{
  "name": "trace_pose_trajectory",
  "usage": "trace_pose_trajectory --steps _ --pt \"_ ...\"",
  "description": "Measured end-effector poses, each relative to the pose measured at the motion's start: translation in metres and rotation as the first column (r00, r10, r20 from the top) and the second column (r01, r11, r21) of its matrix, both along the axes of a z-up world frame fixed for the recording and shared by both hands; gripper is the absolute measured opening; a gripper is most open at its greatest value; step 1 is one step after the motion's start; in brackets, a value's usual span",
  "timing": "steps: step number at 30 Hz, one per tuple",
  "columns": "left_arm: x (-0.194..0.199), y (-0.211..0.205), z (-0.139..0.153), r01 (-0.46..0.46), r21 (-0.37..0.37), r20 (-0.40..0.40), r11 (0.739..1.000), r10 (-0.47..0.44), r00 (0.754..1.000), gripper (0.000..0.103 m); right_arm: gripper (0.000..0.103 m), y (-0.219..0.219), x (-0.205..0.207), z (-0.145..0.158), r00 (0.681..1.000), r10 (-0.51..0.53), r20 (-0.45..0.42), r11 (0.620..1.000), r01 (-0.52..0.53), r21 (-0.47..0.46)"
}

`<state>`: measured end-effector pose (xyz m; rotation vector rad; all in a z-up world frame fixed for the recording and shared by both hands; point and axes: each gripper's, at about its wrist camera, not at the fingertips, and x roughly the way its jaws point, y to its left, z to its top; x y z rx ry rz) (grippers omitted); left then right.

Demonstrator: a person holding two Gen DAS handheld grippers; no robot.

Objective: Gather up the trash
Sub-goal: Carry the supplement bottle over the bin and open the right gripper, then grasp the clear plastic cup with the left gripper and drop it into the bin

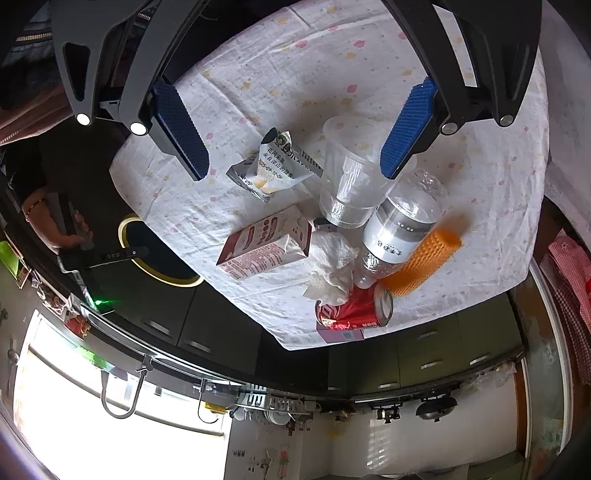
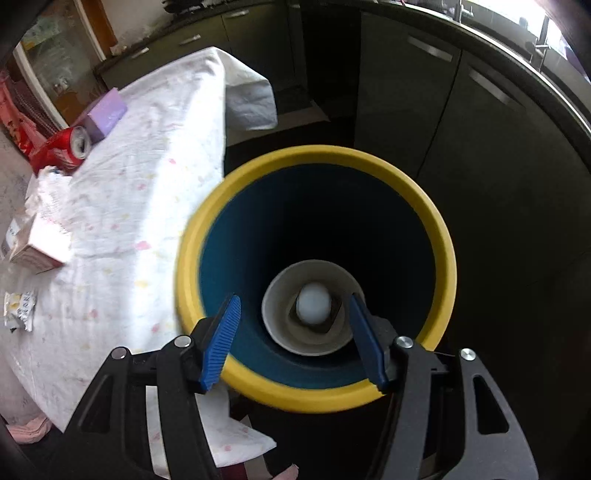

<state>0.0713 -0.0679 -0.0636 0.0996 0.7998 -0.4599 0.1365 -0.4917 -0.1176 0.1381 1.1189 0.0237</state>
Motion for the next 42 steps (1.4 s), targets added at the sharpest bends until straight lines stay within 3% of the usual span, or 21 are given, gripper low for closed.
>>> trace_pose_trajectory --steps 9,12,18,22,29,36,42 --pt "0.008 0.010 -0.014 -0.016 -0.028 -0.060 0.999 0.014 0.998 0.093 0.058 0.041 -0.037 0.018 0.994 0.048 0.096 0.995 -0.056 0.087" --pt "0.011 0.014 -0.020 -0.030 -0.039 -0.082 0.999 0.027 0.996 0.088 0.058 0.052 -0.042 0.023 0.992 0.066 0.110 0.994 -0.075 0.078" --pt "0.025 0.017 -0.044 -0.070 -0.057 -0.155 0.996 0.060 0.986 0.059 0.062 0.060 -0.045 0.027 0.988 0.075 0.132 0.991 -0.088 0.100" --pt "0.037 0.022 -0.062 -0.106 -0.094 -0.212 0.990 0.084 0.974 0.031 0.062 0.062 -0.049 0.026 0.988 0.071 0.134 0.990 -0.086 0.109" --pt "0.039 0.027 -0.062 -0.132 -0.117 -0.184 0.984 0.109 0.977 0.006 0.062 0.064 -0.053 0.020 0.990 0.068 0.125 0.987 -0.085 0.135" --pt "0.026 0.032 -0.039 -0.146 -0.077 -0.103 0.986 0.138 0.985 0.005 0.062 0.064 -0.054 0.022 0.988 0.064 0.137 0.985 -0.085 0.151" --pt "0.010 0.026 -0.008 -0.102 -0.081 -0.044 0.992 0.099 0.994 0.005 0.062 0.058 -0.058 0.026 0.987 0.041 0.154 0.988 -0.064 0.143"
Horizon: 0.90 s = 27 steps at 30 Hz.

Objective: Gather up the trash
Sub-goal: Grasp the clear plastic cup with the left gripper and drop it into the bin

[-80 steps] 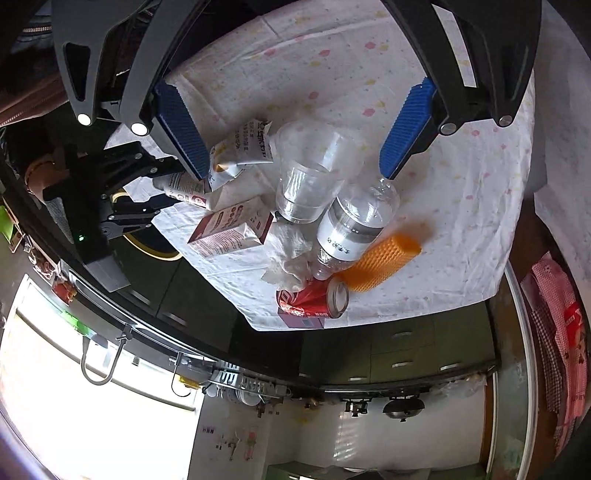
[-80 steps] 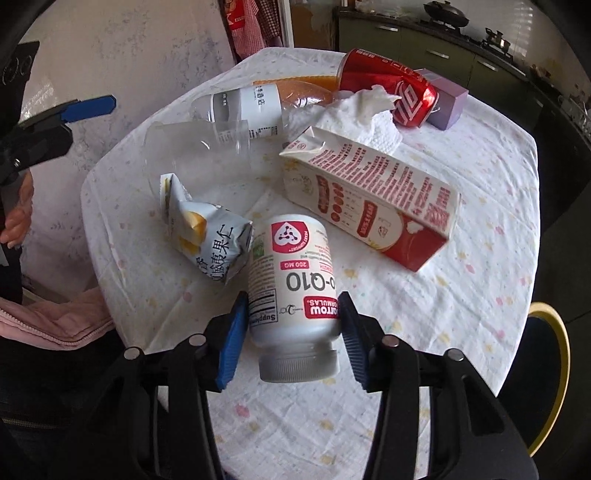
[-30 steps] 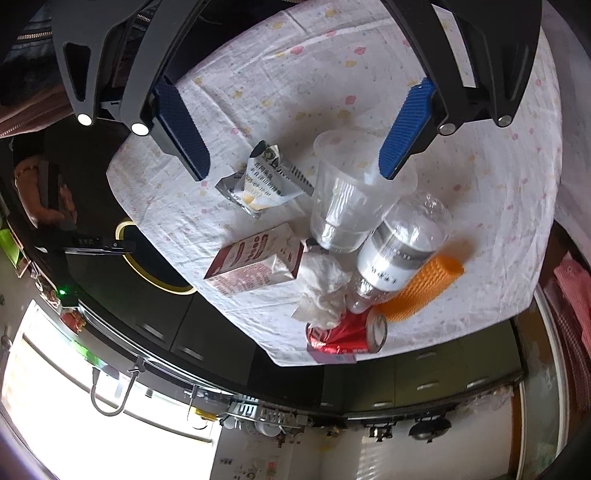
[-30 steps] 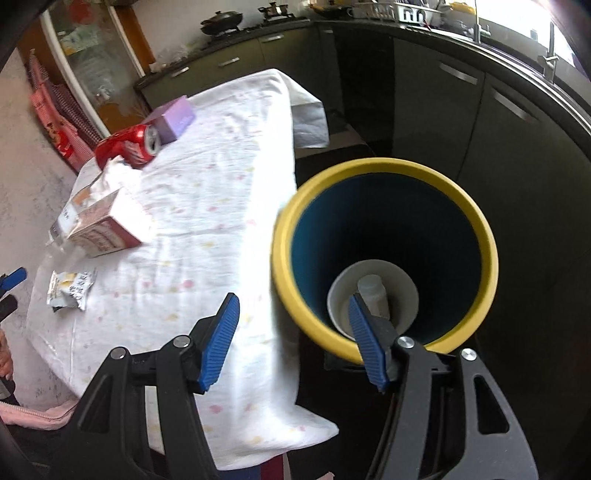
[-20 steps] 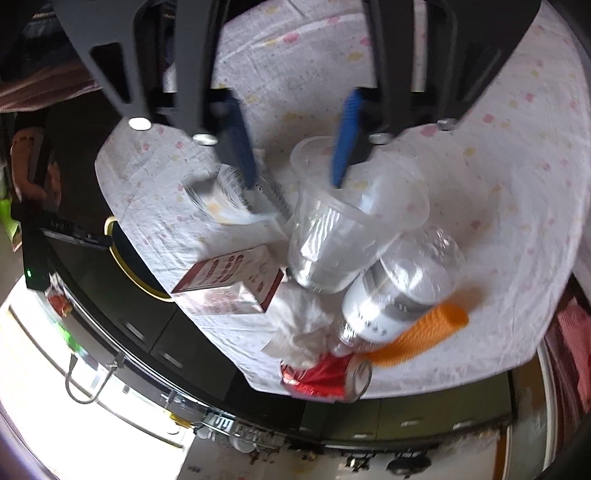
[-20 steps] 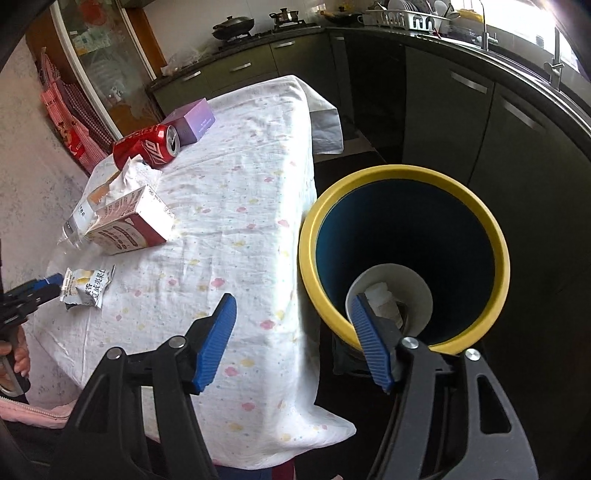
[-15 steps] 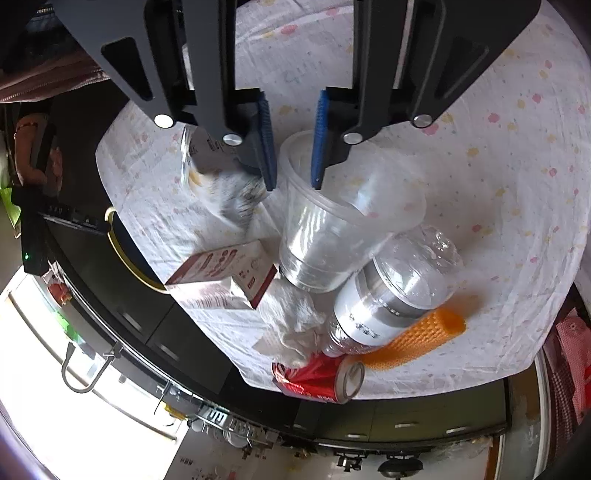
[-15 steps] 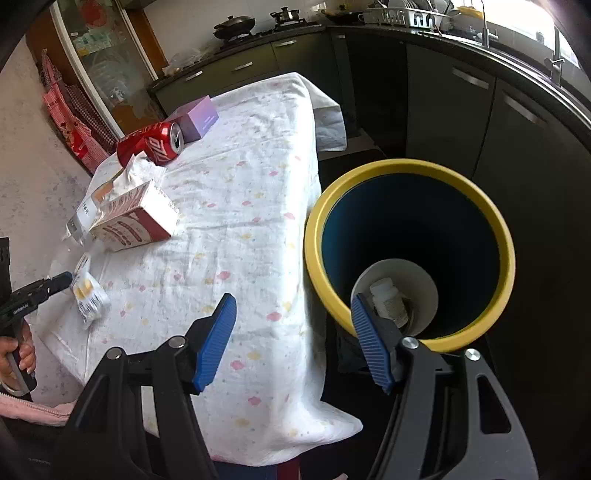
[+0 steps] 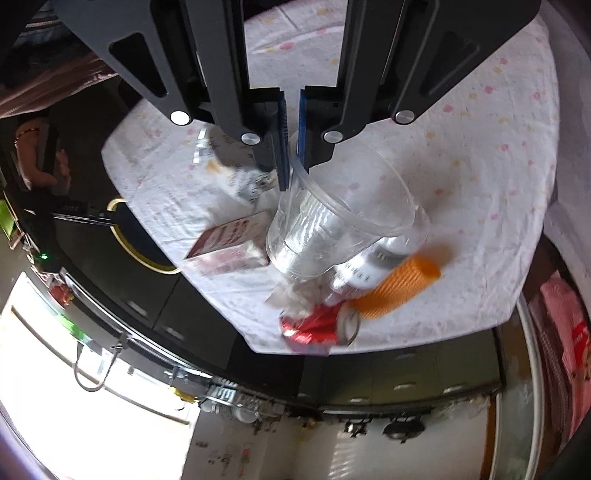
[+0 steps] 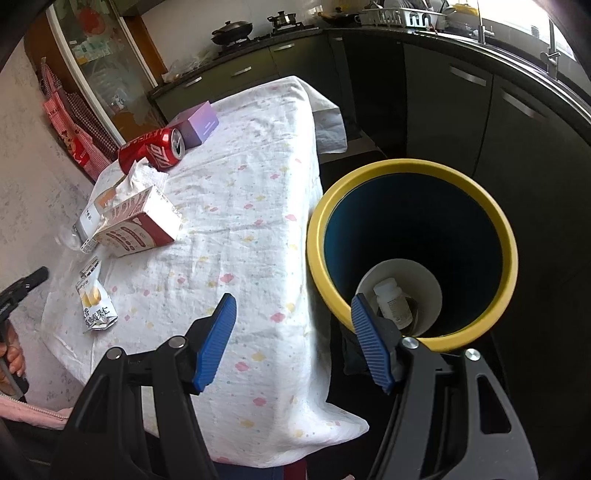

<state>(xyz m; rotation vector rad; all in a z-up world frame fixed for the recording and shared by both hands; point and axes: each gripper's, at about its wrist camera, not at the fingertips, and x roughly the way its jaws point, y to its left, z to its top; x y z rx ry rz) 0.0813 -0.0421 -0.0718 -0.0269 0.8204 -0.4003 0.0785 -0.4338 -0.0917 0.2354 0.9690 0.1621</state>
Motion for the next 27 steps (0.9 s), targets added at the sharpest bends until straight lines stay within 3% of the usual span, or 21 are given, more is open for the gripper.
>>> trace_pose_trajectory --steps 8,14,21,27 --pt "0.007 -0.062 0.033 0.162 -0.005 0.065 0.987 -0.162 0.985 0.005 0.062 -0.025 -0.013 0.008 0.991 -0.122 0.050 0.987 0.127 -0.103" --pt "0.036 -0.152 0.044 0.325 -0.043 0.063 0.945 -0.322 0.945 0.005 0.062 -0.052 -0.029 0.011 0.977 -0.199 0.079 0.973 0.207 -0.098" --pt "0.054 -0.280 0.023 0.489 0.013 0.007 0.872 -0.489 0.872 0.005 0.062 -0.091 -0.050 0.001 0.953 -0.292 0.082 0.954 0.296 -0.049" --pt "0.081 -0.355 -0.015 0.516 0.033 -0.088 0.856 -0.512 0.854 0.006 0.062 -0.113 -0.065 -0.004 0.937 -0.341 0.073 0.939 0.344 -0.029"
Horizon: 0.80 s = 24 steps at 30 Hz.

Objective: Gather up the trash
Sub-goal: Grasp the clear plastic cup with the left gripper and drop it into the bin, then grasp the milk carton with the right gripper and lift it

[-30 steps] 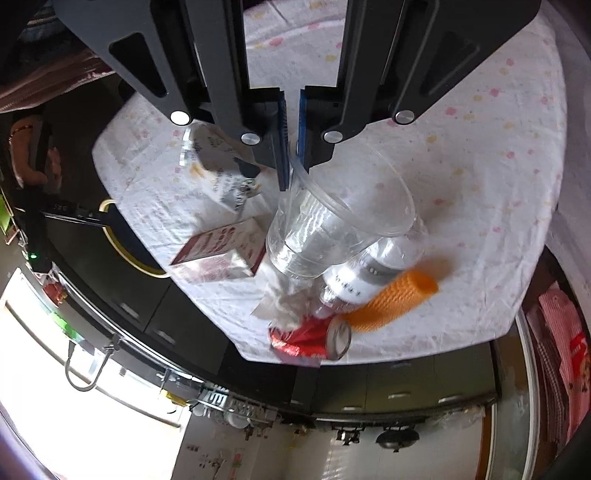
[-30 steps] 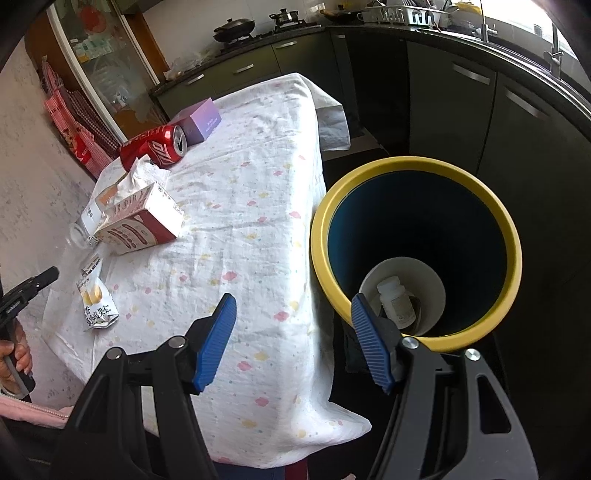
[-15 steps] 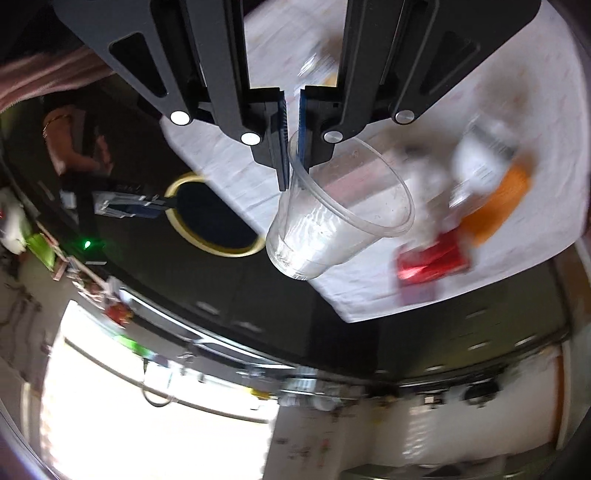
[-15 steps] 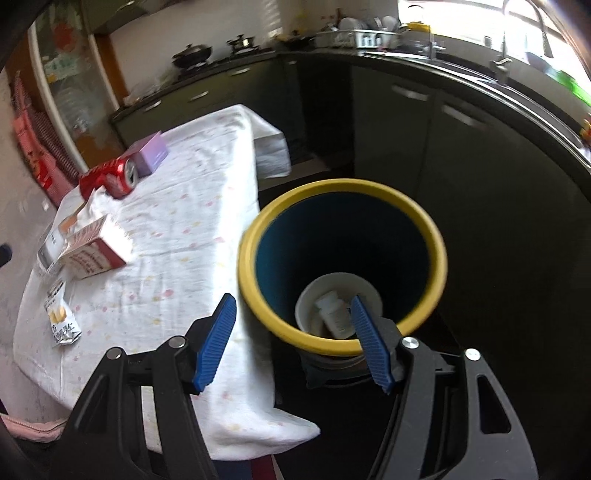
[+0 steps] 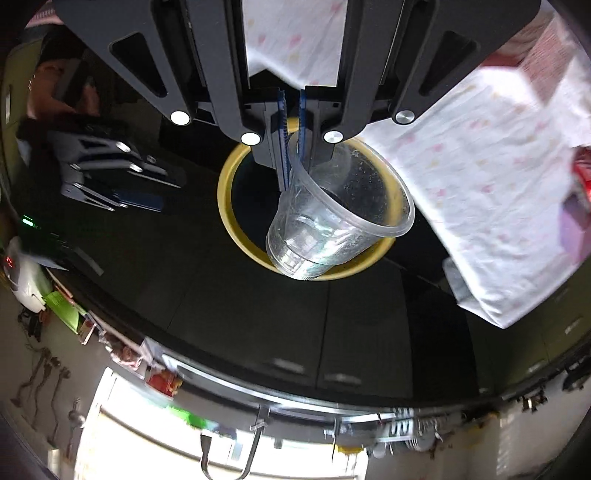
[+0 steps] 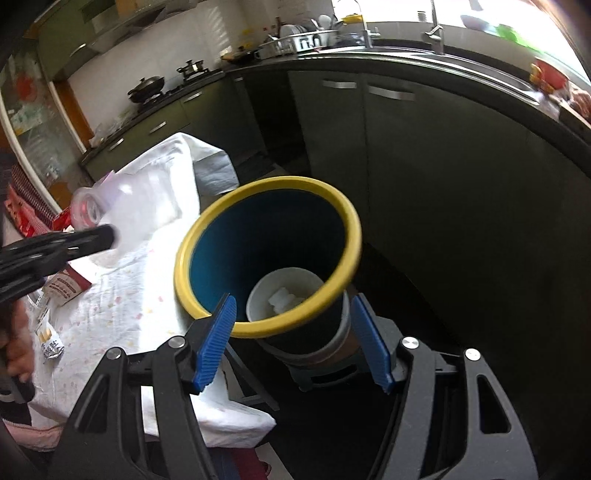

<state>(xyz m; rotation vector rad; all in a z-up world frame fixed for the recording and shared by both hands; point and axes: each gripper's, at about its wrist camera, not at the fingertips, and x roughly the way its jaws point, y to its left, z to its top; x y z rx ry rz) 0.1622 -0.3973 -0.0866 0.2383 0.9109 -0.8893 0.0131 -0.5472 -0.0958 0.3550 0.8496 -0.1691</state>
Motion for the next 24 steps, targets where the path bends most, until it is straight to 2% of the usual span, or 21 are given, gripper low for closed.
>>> trace_pose_trajectory --steps 3,4,7,11,14,18,24 --pt "0.010 -0.026 -0.018 0.001 0.031 -0.016 1.000 -0.001 1.000 0.006 0.063 -0.009 -0.005 -0.001 1.000 -0.019 0.002 1.000 0.019 0.009" --pt "0.015 -0.031 -0.022 -0.005 0.038 -0.014 0.999 0.005 1.000 0.011 0.063 -0.011 -0.007 -0.001 1.000 -0.025 0.003 1.000 0.025 0.012" --pt "0.021 -0.041 -0.028 -0.042 0.045 -0.006 0.998 0.042 0.999 0.048 0.064 -0.015 -0.010 -0.001 0.999 -0.034 0.008 0.999 0.034 0.020" --pt "0.013 -0.026 -0.007 -0.073 -0.012 0.038 0.997 0.073 0.997 0.049 0.064 -0.017 -0.011 -0.001 1.000 -0.030 0.010 0.999 0.029 0.023" --pt "-0.001 0.003 0.017 -0.093 -0.073 0.069 0.993 0.098 0.993 0.055 0.064 -0.015 -0.011 -0.001 1.000 -0.021 0.011 0.999 0.021 0.026" --pt "-0.023 0.050 0.046 -0.105 -0.141 0.102 0.984 0.120 0.988 0.071 0.064 -0.007 -0.005 -0.002 1.000 0.005 0.010 1.000 -0.005 0.029" --pt "-0.052 0.141 0.080 -0.197 -0.180 0.198 0.964 0.231 0.953 0.086 0.065 0.017 0.006 0.003 0.998 0.062 0.010 0.998 -0.062 0.020"
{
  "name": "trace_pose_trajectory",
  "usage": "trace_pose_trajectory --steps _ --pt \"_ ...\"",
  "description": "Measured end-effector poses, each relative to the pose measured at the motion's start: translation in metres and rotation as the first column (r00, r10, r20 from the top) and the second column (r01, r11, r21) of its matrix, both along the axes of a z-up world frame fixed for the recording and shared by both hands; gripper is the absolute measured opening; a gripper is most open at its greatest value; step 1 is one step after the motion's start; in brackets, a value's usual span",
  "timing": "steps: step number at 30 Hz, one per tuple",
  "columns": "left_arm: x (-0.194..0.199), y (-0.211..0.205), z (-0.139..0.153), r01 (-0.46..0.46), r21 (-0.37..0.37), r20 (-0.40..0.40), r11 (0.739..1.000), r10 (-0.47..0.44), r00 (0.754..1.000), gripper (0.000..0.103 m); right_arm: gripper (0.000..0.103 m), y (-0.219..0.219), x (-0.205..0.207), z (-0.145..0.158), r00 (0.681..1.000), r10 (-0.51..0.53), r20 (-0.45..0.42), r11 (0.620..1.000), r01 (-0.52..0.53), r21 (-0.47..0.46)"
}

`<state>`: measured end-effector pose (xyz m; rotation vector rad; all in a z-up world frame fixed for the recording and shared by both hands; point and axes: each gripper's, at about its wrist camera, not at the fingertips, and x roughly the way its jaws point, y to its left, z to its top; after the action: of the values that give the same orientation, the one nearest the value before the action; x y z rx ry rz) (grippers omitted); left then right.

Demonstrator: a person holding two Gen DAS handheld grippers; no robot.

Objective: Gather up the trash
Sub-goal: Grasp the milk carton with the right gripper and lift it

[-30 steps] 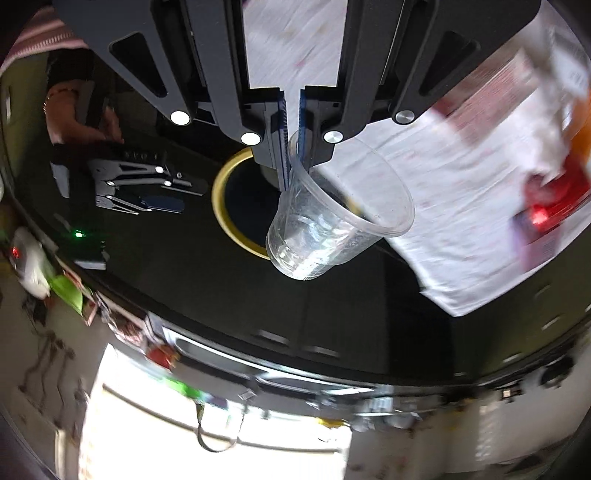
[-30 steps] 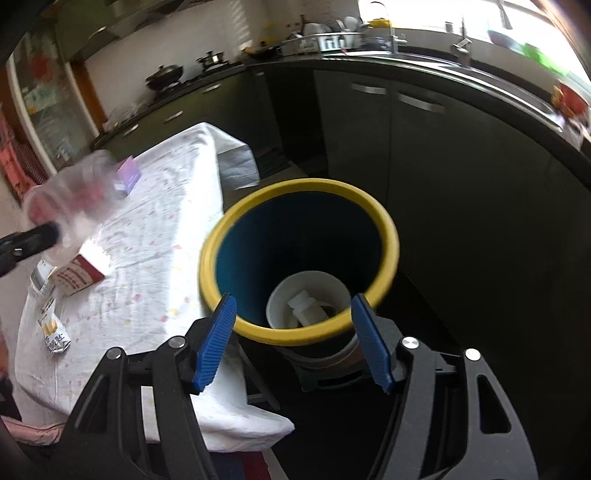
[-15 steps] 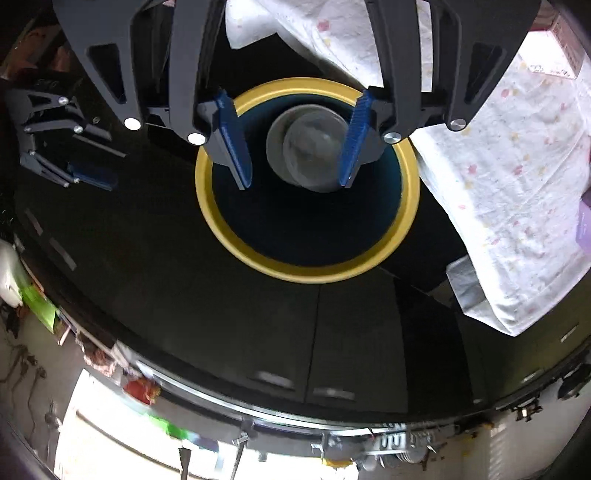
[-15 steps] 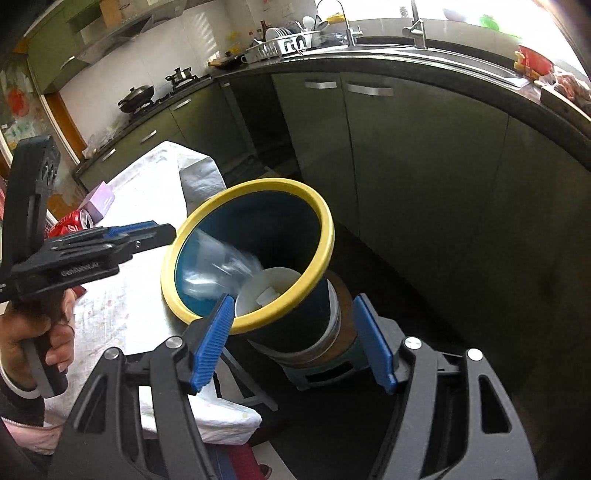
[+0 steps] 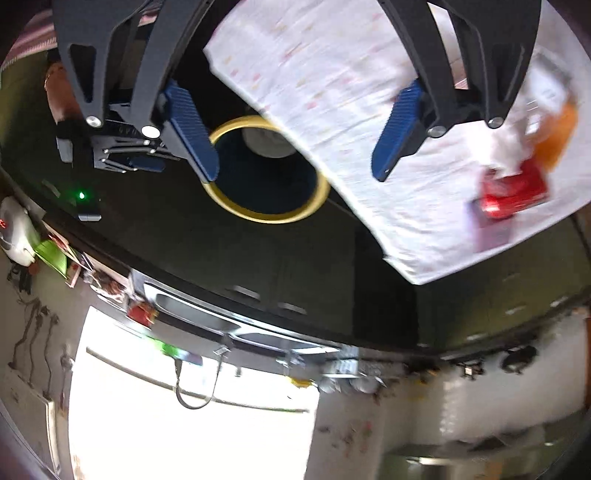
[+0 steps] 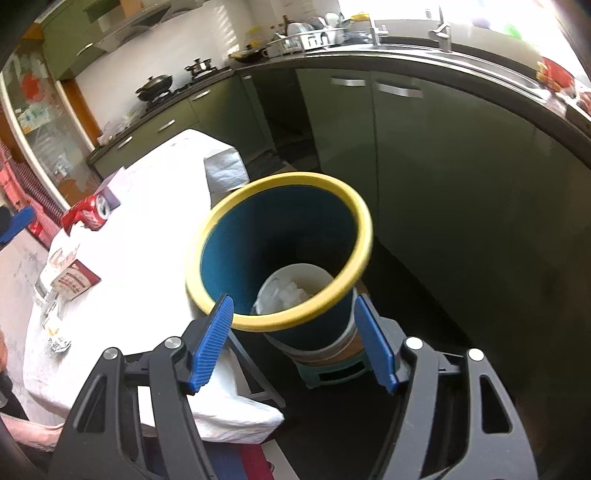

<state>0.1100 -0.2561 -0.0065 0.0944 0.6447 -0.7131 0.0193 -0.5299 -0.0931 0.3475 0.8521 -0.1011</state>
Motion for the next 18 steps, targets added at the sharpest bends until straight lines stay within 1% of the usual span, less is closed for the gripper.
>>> trace_pose_trajectory --steps 3,6,11,14,17,18 --pt "-0.010 0.045 0.004 -0.069 0.004 0.006 0.998 0.069 0.998 0.089 0.066 0.022 0.009 0.006 0.999 0.050 0.004 0.999 -0.050 -0.011" --pt "-0.019 0.090 0.000 -0.130 0.020 0.000 0.991 0.130 0.991 0.090 0.066 0.042 0.019 0.010 0.995 0.102 0.004 0.995 -0.102 -0.018" --pt "-0.035 0.144 -0.013 -0.228 0.067 0.031 0.971 0.227 0.973 0.092 0.066 0.090 0.042 0.018 0.971 0.240 -0.002 0.970 -0.240 -0.030" --pt "-0.041 0.169 -0.022 -0.256 0.071 0.026 0.964 0.255 0.967 0.092 0.066 0.120 0.056 0.026 0.942 0.335 -0.011 0.940 -0.335 -0.062" --pt "-0.042 0.188 -0.029 -0.267 0.073 0.009 0.961 0.267 0.964 0.092 0.066 0.150 0.072 0.035 0.897 0.442 -0.029 0.890 -0.442 -0.111" --pt "-0.042 0.195 -0.032 -0.273 0.075 0.004 0.959 0.273 0.962 0.092 0.066 0.161 0.079 0.038 0.873 0.486 -0.038 0.863 -0.486 -0.139"
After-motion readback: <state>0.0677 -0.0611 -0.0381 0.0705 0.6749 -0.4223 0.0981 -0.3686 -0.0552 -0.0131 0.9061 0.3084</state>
